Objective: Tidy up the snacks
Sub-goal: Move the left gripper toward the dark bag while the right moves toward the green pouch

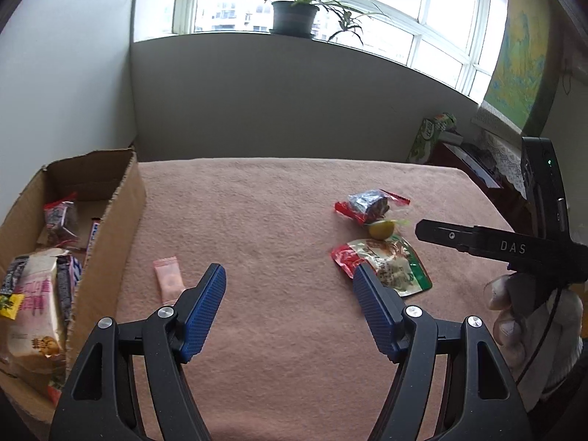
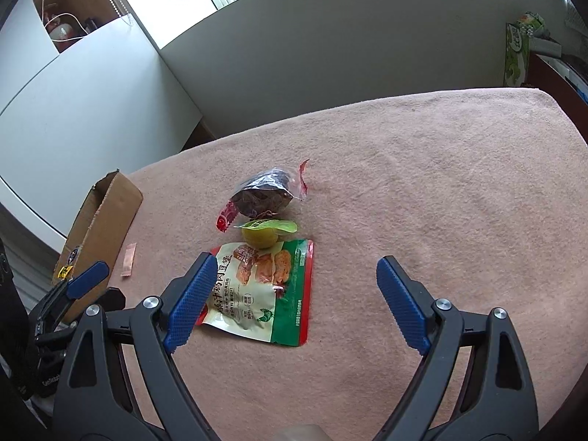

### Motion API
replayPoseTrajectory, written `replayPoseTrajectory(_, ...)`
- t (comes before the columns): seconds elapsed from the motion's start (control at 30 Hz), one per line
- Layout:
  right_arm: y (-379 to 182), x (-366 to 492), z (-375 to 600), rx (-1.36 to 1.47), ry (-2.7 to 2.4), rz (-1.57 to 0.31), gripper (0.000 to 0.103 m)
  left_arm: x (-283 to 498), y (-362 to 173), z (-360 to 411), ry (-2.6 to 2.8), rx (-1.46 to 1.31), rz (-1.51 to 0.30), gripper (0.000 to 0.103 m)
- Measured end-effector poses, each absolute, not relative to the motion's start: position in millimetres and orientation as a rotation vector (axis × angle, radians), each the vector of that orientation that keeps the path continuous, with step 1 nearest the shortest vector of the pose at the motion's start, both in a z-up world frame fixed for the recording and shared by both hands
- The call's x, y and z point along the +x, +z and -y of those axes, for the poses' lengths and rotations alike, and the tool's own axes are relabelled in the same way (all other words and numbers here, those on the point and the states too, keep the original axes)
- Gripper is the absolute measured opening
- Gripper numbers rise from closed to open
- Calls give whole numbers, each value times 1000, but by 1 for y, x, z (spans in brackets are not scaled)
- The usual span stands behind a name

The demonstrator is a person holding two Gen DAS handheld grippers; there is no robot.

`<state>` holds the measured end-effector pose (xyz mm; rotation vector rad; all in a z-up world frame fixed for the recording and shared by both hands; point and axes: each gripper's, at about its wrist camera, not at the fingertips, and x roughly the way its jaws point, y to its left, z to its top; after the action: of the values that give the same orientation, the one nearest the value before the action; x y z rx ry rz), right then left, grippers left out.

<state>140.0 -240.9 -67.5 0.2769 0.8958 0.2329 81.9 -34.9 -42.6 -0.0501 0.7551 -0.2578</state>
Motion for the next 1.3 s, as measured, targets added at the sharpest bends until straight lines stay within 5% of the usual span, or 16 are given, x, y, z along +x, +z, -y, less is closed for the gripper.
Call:
replayPoseTrajectory(0.5, -51, 171, 238, 328, 270, -871, 90, 92, -53, 69, -286, 6, -791, 72)
replayPoseTrajectory(1.3, -58, 188, 211, 110, 201, -864, 90, 69, -56, -9, -124, -73, -764, 72)
